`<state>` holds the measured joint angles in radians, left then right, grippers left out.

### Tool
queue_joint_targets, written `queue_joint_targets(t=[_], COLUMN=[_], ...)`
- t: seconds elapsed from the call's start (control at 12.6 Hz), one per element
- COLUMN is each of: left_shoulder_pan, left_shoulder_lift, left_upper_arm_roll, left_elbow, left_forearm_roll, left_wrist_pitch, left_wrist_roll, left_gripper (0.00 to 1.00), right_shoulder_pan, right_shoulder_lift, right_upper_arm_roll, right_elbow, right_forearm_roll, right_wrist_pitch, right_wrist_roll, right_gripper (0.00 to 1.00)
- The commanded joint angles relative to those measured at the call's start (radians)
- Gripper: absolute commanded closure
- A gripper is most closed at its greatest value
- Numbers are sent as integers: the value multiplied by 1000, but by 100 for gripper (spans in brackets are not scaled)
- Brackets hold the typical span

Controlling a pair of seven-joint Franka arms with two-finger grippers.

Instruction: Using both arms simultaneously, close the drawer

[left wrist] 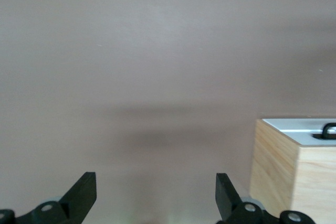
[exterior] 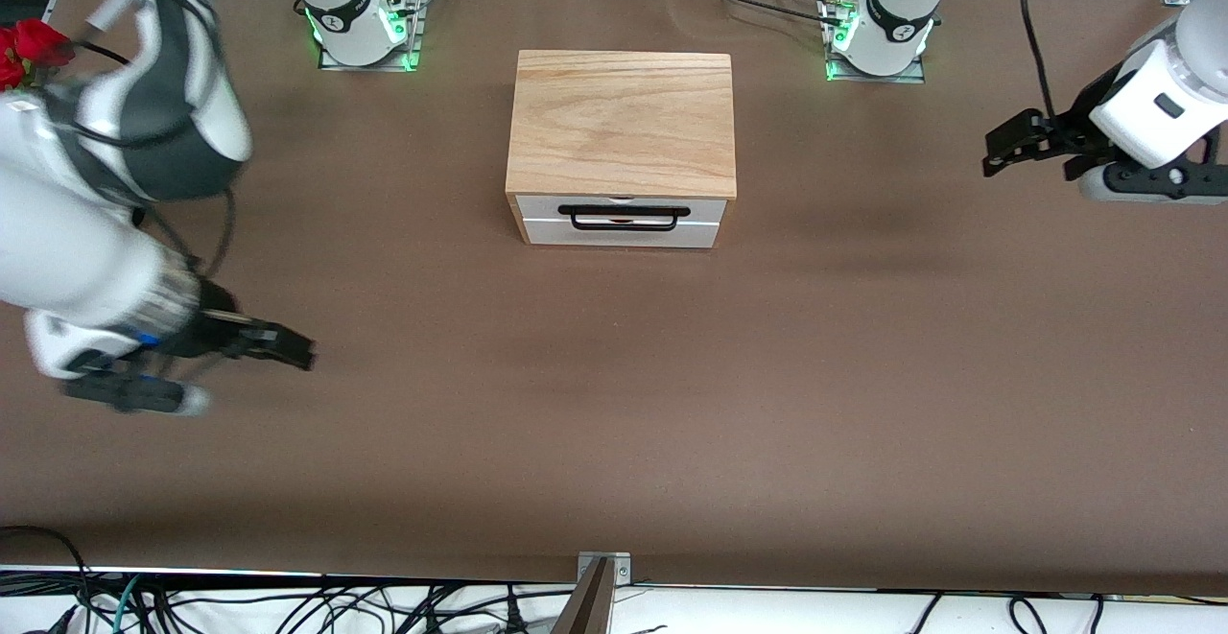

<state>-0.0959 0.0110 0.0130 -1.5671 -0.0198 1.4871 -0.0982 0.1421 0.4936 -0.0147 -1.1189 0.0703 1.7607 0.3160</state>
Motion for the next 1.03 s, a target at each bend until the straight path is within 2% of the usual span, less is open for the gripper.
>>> queue_joint_targets(t=[0.0,0.24,0.4,0.71,0.95], left_shoulder_pan=[-7,-12,-10,-2,-2], left_shoulder_lift=[26,32,35,27,27], left_upper_arm_roll=[13,16,18,21,22], left_elbow=[39,32,32,27,16], left_forearm_roll=[75,75,80,31,29], left_wrist_pitch=[-24,-27,-11,91,117], left_wrist_roll=[-5,-50,-63,-71,-71], left_gripper=[0,0,0,0,0], right_shoulder_pan=[-27,-70,-88,-102,-105], right_shoulder_lift=[-174,-231,-256,-371,-354], right_upper_arm_roll=[12,1,-1,-1,-1], right_elbow=[-165,-228,-254,-418,-395], right_forearm_roll=[-17,-61,-60,-61,-111], right_wrist_pitch=[-10,-12,-49,-73,-104], right_wrist_roll=[6,-24,-188,-256,-259], right_gripper=[0,0,0,0,0])
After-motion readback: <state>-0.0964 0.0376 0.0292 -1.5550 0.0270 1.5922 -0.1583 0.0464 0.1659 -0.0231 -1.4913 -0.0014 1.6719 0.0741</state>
